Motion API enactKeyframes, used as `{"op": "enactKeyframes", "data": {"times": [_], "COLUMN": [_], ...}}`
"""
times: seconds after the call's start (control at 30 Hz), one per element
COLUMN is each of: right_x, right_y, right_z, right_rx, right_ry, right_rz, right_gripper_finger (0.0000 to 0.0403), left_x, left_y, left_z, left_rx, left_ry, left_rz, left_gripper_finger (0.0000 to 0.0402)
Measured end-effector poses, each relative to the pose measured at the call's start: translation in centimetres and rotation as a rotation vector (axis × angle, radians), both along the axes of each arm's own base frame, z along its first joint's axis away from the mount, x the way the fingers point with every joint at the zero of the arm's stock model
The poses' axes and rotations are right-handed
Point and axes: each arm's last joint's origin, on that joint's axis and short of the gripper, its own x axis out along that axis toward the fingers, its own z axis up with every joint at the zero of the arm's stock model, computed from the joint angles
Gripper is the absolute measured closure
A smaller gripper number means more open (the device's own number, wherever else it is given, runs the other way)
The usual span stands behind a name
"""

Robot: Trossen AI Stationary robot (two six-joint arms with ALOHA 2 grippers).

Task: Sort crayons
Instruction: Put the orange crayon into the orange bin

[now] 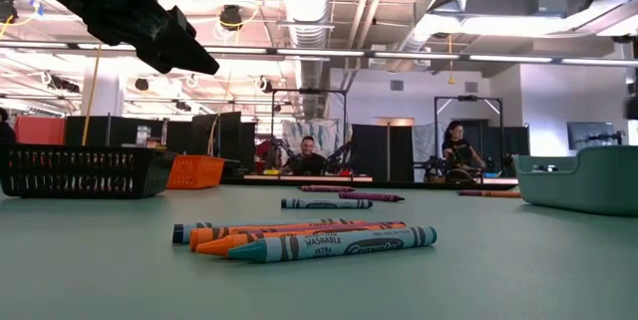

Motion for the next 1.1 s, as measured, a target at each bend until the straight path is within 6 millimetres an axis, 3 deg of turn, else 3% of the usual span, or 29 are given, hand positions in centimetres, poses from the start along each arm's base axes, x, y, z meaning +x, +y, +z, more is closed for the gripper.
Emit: {"op": "enactKeyframes", "data": {"times": [0.47,0.7,1.1], "right_x": [2.5,2.1,1.3], "right_y": [-1.0,-0.6,0.7], "right_z": [2.1,1.7,1.6], "right_rx": [0.003,0.036,0.044], "right_ry": [-0.035,-0.031,-0.073], "right_rz": [0.007,-0.076,-0.05], "right_gripper_finger": [0.0333,0.0333,0.0333], "left_x": [0.0,0.0,0.0], "left_y": [0.0,0.0,0.0], "left_z": [0.0,0.0,0.0], "left_rx": [0.004,0.01,0.009], "left_ry": [0.002,0.002,0.002], "left_rz": [0.004,0.001,0.001], "left_gripper_finger": [0.0269,0.0269,0.0269]}}
